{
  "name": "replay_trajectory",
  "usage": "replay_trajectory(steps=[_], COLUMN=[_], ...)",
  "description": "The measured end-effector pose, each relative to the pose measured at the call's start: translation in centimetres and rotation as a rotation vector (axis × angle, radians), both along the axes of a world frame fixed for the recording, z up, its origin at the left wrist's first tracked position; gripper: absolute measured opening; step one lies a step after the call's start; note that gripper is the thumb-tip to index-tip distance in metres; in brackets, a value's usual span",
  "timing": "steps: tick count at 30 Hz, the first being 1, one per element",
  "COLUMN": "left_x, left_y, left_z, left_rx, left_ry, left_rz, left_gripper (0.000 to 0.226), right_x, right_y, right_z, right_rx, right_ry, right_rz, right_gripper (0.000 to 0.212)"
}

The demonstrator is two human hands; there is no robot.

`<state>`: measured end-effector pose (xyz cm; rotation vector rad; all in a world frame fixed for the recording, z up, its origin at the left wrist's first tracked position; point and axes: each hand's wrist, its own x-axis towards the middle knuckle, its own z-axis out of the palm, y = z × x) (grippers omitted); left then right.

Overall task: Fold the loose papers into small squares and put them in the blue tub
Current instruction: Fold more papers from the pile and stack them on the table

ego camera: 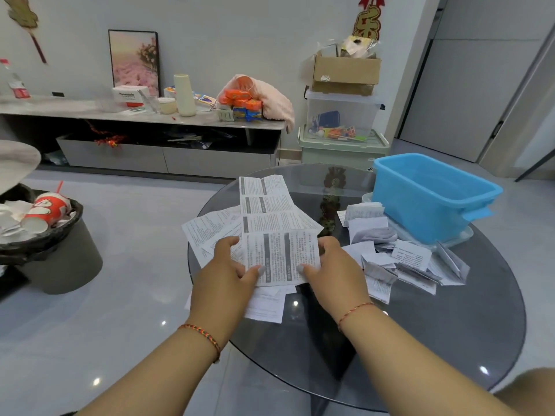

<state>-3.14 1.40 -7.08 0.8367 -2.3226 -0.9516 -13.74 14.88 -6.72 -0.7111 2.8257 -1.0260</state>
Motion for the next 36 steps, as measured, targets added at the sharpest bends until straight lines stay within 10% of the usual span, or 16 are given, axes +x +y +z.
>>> replay_trajectory(steps=[13,16,26,36], left_x=[-1.0,-1.4,-1.2,-1.6], left_y=[-0.4,-0.9,-2.5,-4.7], left_z=[-0.8,-0.8,0.9,1.6], left_rx=[-0.57,-0.531,-0.466,-0.437], left_ry=[-0.32,-0.512,-0.611,-0.331], left_rz=[-0.25,-0.375,-0.504,-0.474], left_gripper=[0.043,0.051,0.056,0.045], right_x=[-0.3,-0.5,-1.5,-3.6], right_y=[-1.0,-1.4,-1.0,-1.6], right_z=[1.0,1.2,1.9,4.2], right_rx=[0.349,0.288,0.558,0.606], right_ry=[0.27,0.369,0.151,0.16], right_rz=[0.046,0.261,0.624,0.646], right_gripper=[0.04,0.024,0.062,0.048])
